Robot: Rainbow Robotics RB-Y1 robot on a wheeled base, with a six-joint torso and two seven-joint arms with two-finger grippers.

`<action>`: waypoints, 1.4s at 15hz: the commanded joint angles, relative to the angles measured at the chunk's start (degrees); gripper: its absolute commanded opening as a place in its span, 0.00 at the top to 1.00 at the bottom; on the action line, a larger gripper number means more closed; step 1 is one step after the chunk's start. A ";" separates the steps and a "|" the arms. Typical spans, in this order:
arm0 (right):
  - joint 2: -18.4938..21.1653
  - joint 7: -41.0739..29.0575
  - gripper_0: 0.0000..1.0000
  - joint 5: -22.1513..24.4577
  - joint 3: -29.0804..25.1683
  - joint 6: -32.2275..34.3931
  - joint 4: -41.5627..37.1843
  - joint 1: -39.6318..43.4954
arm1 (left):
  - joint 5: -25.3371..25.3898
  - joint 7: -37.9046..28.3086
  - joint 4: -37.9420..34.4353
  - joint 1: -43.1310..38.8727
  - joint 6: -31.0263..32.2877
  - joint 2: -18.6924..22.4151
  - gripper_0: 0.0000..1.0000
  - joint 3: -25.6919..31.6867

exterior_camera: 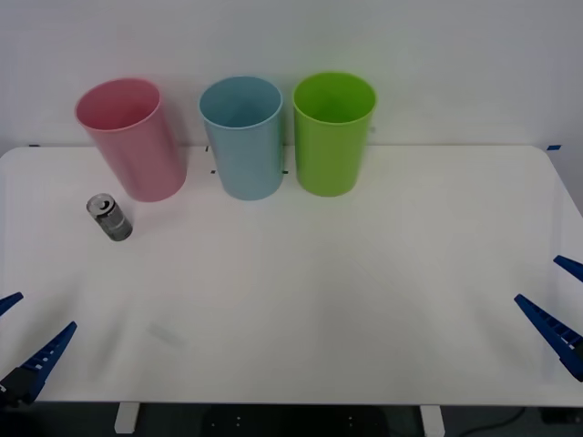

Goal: Grasp the object on the table and drop it into the matching bin: aluminum can to the light blue bin, PET bottle to the pink bin.

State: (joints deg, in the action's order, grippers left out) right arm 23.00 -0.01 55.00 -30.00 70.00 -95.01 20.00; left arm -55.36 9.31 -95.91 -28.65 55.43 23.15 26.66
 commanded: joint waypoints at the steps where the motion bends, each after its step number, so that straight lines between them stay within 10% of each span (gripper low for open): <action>1: 0.00 0.01 0.00 0.00 0.00 0.00 0.01 0.00 | -0.01 0.98 0.11 -0.09 -4.28 -0.38 0.00 -1.61; 21: 0.00 0.01 0.00 0.00 0.00 0.00 0.01 0.00 | 0.25 4.32 7.93 9.14 -26.43 -3.81 0.00 -9.34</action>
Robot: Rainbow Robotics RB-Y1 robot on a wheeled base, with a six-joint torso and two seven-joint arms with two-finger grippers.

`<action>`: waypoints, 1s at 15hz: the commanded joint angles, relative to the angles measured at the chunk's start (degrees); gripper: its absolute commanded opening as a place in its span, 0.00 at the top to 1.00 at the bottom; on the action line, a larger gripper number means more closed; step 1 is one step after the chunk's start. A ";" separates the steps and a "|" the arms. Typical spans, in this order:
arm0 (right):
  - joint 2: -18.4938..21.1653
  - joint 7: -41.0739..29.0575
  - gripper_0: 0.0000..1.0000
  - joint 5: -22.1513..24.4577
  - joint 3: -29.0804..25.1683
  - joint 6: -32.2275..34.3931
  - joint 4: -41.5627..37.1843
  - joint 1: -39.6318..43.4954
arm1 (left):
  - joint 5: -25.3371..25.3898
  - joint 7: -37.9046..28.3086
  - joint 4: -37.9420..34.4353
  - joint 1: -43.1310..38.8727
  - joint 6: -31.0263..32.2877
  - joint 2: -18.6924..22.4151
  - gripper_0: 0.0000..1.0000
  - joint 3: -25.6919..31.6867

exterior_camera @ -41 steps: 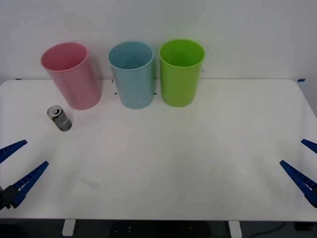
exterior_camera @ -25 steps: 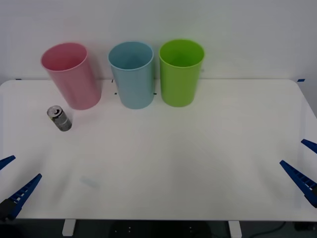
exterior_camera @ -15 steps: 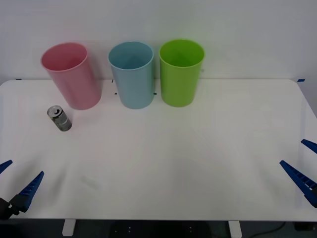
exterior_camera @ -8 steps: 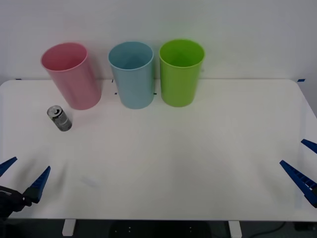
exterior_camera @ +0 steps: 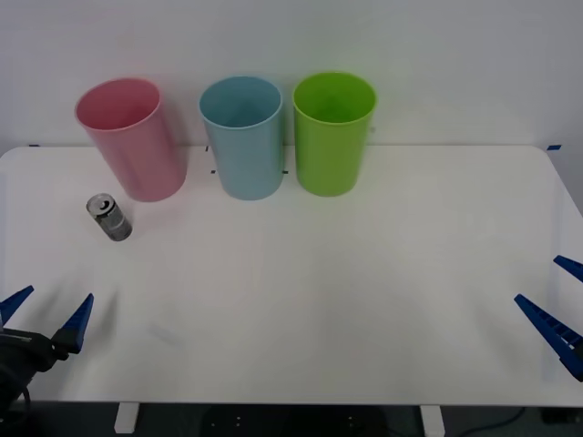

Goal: Grasp the object on the table and drop it into the matching bin: aluminum can to the light blue bin, PET bottle to the pink bin.

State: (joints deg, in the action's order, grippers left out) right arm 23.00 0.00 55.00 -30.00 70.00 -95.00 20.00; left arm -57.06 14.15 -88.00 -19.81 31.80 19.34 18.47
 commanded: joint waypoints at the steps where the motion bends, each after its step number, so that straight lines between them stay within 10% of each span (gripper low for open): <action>1: 0.00 0.00 0.00 0.00 0.00 0.00 0.00 0.00 | 2.83 -0.79 0.02 0.56 -4.64 0.00 0.00 -1.59; 15: 0.00 0.00 0.00 0.00 0.00 0.00 0.00 0.00 | 2.39 -1.23 14.26 16.38 -8.33 0.00 0.00 -4.32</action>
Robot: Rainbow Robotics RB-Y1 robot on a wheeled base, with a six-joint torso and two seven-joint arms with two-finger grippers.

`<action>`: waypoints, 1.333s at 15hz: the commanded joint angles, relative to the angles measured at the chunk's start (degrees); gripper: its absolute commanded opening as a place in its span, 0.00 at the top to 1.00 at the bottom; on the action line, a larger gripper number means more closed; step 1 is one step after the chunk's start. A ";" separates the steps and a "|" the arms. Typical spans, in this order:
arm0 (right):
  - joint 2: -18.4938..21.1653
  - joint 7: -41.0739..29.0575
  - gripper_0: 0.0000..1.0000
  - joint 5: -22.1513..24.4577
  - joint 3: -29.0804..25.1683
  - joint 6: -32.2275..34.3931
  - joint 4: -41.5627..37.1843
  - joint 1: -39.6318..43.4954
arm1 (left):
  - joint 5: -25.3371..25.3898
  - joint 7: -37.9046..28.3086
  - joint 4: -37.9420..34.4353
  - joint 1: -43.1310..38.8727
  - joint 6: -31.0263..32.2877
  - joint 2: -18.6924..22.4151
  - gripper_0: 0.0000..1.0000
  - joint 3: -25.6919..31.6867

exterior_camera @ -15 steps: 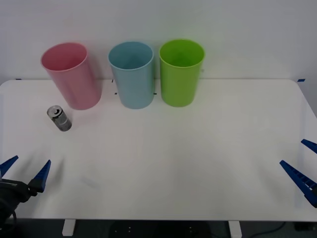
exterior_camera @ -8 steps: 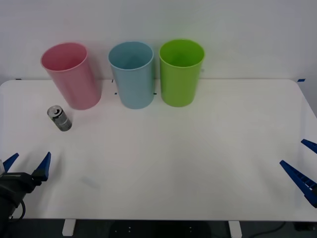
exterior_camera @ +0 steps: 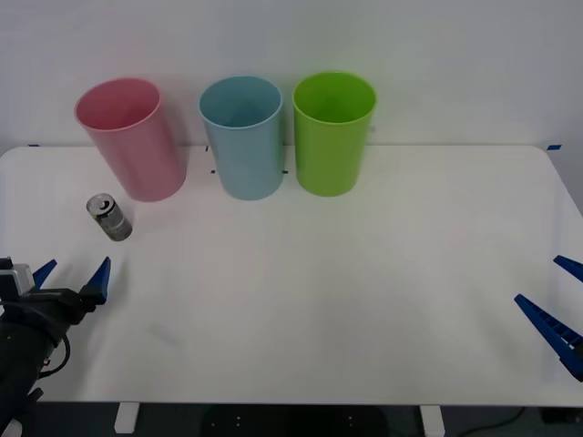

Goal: Grasp the object on the table and drop it into the matching bin: aluminum can to the light blue bin, PET bottle to the pink bin.

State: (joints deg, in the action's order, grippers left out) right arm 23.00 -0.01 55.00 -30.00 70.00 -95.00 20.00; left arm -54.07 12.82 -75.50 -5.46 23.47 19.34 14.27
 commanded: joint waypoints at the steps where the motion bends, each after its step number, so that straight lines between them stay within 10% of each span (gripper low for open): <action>1: 0.00 0.01 0.00 0.00 0.00 0.00 0.00 0.00 | -0.69 0.02 2.90 3.26 0.00 0.00 0.00 -0.47; 20: 0.00 0.01 0.00 0.00 0.00 0.00 0.00 0.00 | -4.29 2.12 15.73 18.56 -5.71 -1.58 0.00 -0.91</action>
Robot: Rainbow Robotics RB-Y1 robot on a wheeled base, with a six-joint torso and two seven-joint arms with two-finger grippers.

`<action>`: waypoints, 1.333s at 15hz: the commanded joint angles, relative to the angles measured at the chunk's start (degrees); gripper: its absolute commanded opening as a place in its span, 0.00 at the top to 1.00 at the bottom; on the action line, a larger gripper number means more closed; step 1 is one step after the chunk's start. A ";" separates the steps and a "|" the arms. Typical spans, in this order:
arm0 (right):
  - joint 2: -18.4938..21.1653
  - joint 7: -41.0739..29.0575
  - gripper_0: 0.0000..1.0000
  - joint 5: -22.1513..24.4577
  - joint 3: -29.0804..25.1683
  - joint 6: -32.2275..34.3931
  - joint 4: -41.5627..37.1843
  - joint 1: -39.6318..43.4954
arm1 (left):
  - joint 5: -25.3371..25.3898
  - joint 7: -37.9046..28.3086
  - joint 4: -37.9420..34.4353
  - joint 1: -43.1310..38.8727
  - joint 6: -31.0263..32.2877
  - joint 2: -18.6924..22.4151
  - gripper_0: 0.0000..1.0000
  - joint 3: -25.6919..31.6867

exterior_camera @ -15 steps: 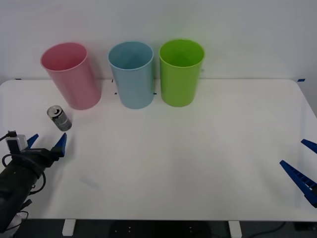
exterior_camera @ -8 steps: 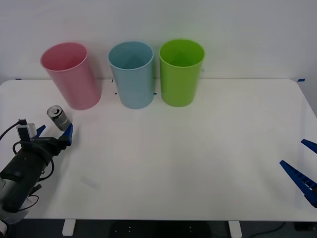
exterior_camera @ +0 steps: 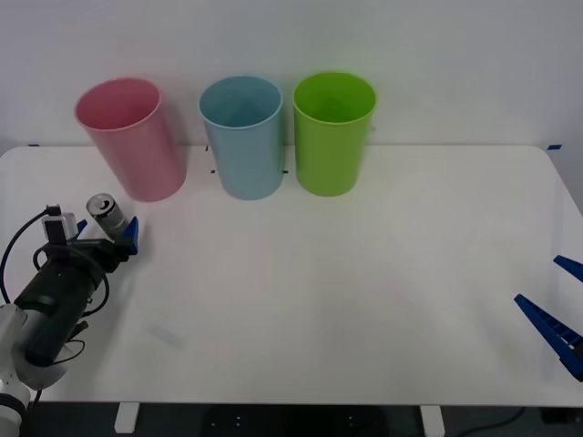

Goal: Grasp the object on the table and drop it into the matching bin: aluminum can to the light blue bin, PET bottle to the pink bin.

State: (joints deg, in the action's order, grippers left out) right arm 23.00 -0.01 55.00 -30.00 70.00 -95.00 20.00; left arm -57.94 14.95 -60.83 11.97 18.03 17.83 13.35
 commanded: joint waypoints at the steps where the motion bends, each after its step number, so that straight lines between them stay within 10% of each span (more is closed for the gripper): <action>1: 0.00 0.01 0.00 0.00 0.00 0.00 0.00 0.00 | -0.68 0.26 2.39 2.09 -0.27 -0.08 0.00 0.01; 18: 0.00 0.01 0.00 0.00 0.00 0.00 0.00 0.00 | -3.93 0.87 12.05 10.53 -1.42 -0.08 0.00 1.76; 19: 0.00 0.01 0.00 0.00 0.00 0.00 0.00 0.00 | -3.93 0.87 12.14 10.53 -1.42 -0.16 0.17 1.76; 20: 0.00 0.01 0.00 0.00 0.00 0.00 0.00 0.00 | -3.93 0.96 12.14 10.53 -1.50 -0.25 0.71 1.76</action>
State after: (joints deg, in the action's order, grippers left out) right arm 23.00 0.00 55.00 -30.00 70.00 -95.00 20.00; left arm -61.88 15.85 -48.69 22.50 16.58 17.64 15.12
